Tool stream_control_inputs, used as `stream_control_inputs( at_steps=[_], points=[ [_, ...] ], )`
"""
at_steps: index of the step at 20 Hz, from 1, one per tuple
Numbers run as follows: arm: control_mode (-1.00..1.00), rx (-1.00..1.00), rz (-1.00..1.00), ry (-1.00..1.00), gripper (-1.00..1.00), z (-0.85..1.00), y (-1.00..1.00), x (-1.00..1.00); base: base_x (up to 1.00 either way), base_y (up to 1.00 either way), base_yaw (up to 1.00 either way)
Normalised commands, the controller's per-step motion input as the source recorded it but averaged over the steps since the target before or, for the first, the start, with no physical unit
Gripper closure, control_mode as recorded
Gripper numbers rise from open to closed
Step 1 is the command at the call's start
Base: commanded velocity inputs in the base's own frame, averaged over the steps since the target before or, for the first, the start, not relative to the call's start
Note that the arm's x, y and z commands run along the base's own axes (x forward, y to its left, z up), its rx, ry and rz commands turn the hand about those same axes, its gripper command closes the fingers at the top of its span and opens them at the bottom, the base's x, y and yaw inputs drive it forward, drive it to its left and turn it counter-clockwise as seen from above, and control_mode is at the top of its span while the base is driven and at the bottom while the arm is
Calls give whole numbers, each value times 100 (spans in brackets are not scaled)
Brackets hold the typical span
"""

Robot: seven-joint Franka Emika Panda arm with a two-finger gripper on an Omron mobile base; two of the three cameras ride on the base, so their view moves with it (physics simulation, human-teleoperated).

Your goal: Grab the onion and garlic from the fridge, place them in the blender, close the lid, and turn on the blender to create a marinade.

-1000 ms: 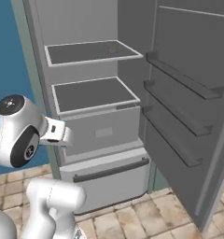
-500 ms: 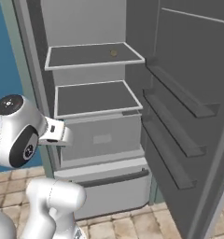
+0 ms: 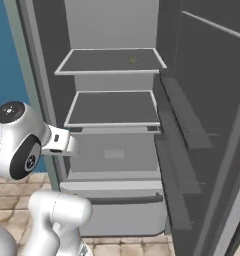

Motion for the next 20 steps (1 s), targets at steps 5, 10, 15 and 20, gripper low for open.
stream_control_inputs(
  at_steps=[5, 10, 15, 20],
  points=[
    [100, 0, 0, 0, -100, 0, 0, 0, 28, -50, 38],
    [100, 0, 0, 0, -100, 0, 0, 0, 31, -44, 32],
    [100, 0, 0, 0, -100, 0, 0, 0, 16, -1, 6],
    [100, 0, 0, 0, -100, 0, 0, 0, 57, -13, 0]
  ],
)
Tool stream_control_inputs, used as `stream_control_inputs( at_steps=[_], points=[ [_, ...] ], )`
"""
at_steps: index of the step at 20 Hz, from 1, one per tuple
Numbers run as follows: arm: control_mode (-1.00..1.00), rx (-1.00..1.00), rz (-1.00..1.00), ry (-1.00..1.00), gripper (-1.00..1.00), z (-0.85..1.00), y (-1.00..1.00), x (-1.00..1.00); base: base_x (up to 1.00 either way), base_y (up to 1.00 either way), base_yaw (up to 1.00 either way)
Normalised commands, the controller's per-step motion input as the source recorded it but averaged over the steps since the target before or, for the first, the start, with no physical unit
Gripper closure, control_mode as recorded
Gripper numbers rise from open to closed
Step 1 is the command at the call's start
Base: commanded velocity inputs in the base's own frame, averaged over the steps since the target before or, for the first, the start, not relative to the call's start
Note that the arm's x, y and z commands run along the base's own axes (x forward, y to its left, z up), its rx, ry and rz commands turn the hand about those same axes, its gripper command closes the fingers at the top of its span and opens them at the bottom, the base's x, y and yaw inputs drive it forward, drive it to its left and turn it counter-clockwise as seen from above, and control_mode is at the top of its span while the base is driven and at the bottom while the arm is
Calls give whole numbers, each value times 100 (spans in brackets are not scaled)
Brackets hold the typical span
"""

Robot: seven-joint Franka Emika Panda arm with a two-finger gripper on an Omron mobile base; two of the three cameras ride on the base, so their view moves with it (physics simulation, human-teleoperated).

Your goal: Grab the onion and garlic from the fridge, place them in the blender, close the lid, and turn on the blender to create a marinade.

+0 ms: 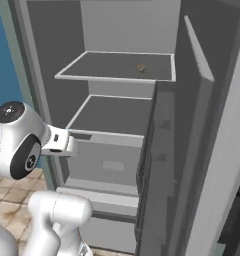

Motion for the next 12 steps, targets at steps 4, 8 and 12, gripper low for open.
stream_control_inputs(
  at_steps=[4, 8, 12],
  points=[
    [100, 0, 0, 0, -100, 0, 0, 0, 27, -43, 0],
    [100, 0, 0, 0, -100, 0, 0, 0, 27, -36, 0],
    [100, 0, 0, 0, -100, 0, 0, 0, 61, -28, 0]
  ],
)
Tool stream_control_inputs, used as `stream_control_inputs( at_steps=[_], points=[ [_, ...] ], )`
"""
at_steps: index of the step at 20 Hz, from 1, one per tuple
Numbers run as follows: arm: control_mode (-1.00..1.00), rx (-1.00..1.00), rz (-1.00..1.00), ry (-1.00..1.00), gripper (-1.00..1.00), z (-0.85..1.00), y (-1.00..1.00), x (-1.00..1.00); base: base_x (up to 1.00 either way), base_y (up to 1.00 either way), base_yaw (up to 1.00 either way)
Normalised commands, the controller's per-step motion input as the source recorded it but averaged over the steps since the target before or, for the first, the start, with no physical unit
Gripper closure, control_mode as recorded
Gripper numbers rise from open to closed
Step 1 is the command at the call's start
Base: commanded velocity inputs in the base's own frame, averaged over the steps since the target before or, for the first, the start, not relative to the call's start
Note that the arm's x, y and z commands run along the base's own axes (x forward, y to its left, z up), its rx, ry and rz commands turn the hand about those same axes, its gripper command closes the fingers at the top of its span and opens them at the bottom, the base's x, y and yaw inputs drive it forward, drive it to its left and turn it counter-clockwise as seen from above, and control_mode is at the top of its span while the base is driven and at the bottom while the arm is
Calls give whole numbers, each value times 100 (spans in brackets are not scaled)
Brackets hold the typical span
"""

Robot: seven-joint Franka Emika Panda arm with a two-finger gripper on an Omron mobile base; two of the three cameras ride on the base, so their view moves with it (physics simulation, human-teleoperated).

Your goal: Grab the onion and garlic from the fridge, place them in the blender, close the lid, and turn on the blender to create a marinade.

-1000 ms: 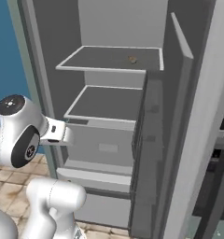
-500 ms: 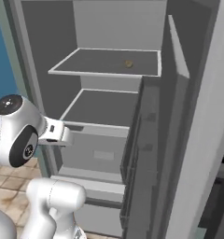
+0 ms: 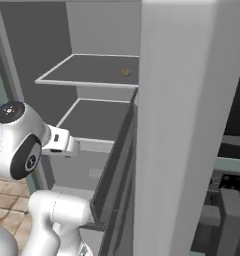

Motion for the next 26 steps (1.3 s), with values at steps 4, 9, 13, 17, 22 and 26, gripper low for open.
stream_control_inputs(
  at_steps=[4, 9, 13, 17, 22, 26],
  points=[
    [100, 0, 0, 0, -100, 0, 0, 0, 13, -15, -1],
    [-100, 0, -1, -10, -100, 57, -10, 4, 0, -3, -1],
    [-100, 0, -1, -29, -100, 100, -8, 50, 0, 0, 0],
    [-100, 0, -11, -27, -100, 79, -6, 50, 0, 0, 0],
    [-100, 0, -13, -10, -100, 66, -4, 44, 0, 0, 0],
    [-100, 0, -2, -6, -100, 55, -18, 27, 0, 0, 0]
  ],
)
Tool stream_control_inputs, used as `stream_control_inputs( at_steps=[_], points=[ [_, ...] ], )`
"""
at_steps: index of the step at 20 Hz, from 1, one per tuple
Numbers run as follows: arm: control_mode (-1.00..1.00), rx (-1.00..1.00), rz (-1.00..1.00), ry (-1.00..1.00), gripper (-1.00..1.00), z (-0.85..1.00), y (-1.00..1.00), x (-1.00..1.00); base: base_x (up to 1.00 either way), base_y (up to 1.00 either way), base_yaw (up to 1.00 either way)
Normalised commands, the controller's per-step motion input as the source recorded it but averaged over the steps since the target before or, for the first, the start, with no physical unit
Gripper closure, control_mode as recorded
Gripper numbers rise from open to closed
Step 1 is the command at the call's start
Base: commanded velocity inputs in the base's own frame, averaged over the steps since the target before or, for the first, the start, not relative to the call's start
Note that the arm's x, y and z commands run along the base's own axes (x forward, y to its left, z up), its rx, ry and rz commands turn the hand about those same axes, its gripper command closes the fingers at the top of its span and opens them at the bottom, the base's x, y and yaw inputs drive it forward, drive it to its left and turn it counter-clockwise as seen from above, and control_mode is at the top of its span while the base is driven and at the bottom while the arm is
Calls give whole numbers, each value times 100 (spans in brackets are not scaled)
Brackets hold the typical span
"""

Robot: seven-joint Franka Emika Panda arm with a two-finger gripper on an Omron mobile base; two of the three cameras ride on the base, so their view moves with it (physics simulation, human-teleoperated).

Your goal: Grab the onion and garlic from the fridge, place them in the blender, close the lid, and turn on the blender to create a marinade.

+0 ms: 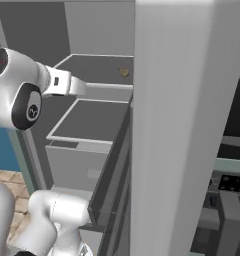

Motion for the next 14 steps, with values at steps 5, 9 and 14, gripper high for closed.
stream_control_inputs(
  at_steps=[5, 9, 14],
  points=[
    [-100, 0, 0, -2, -100, 13, -30, 50, 0, 0, 0],
    [-100, 0, 0, 8, -100, 0, -33, 70, 0, 0, 0],
    [-100, 0, 0, 14, -100, 0, -24, 69, 0, 0, 0]
  ],
)
